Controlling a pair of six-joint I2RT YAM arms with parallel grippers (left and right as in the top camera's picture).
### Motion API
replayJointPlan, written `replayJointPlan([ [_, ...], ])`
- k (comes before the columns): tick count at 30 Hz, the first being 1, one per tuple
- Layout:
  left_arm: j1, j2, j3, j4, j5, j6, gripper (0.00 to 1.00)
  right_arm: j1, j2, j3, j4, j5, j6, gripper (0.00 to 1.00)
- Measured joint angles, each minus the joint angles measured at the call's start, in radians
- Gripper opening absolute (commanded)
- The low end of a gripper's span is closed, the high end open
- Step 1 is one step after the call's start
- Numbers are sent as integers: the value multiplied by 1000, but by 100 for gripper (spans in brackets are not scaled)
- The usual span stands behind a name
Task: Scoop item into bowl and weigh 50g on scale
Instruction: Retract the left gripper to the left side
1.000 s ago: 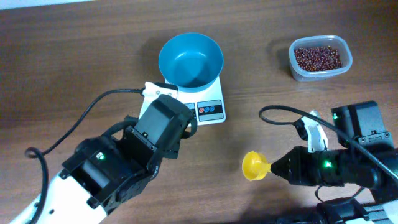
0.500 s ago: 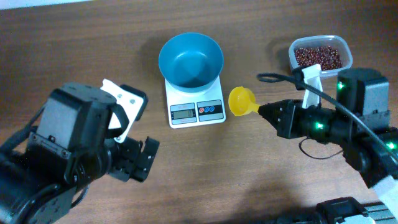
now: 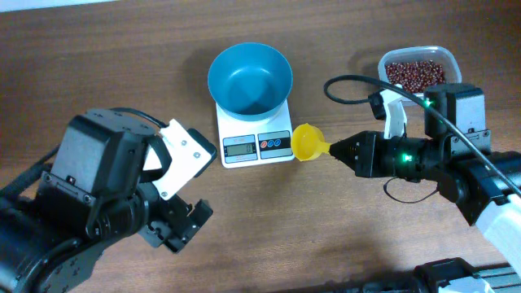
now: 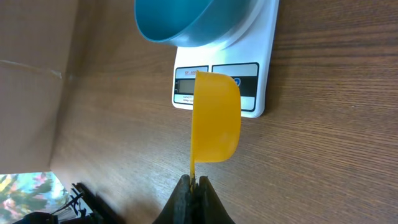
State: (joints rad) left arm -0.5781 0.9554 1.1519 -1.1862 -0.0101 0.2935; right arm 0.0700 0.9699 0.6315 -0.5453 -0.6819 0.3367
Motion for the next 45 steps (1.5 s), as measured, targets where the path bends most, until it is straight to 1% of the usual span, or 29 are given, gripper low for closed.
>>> replayJointPlan([
  [4,0,4,0,6,0,-51,99,0,0,0,-16,-1,0,4],
  [9,0,5,0,-1,0,-52,99,0,0,0,-56,-9,0,4],
  [16,0,5,0,0,-17,-50,99,0,0,0,-49,-11,0,4],
  [18,2,13,0,1,-18,24,99,0,0,0,-48,-11,-7,4],
  [19,25,15,0,1,10,71,99,0,0,0,-48,-11,-23,4],
  [21,133,15,0,2,88,147,99,0,0,0,-46,4,-31,4],
  [22,221,18,0,0,158,203,99,0,0,0,-49,8,-32,4],
  [24,312,29,0,-5,237,242,99,0,0,0,-51,11,-34,4],
  [25,323,33,0,-7,270,264,99,0,0,0,-52,12,-35,4],
  [29,323,79,-20,9,309,290,99,0,0,0,-52,15,-35,4],
  [39,323,122,-56,24,314,290,99,0,0,0,-52,23,-42,4],
  [43,323,122,-57,79,269,290,99,0,0,0,-52,31,-45,4],
  [45,323,122,-57,81,259,290,99,0,0,0,-52,31,-45,4],
])
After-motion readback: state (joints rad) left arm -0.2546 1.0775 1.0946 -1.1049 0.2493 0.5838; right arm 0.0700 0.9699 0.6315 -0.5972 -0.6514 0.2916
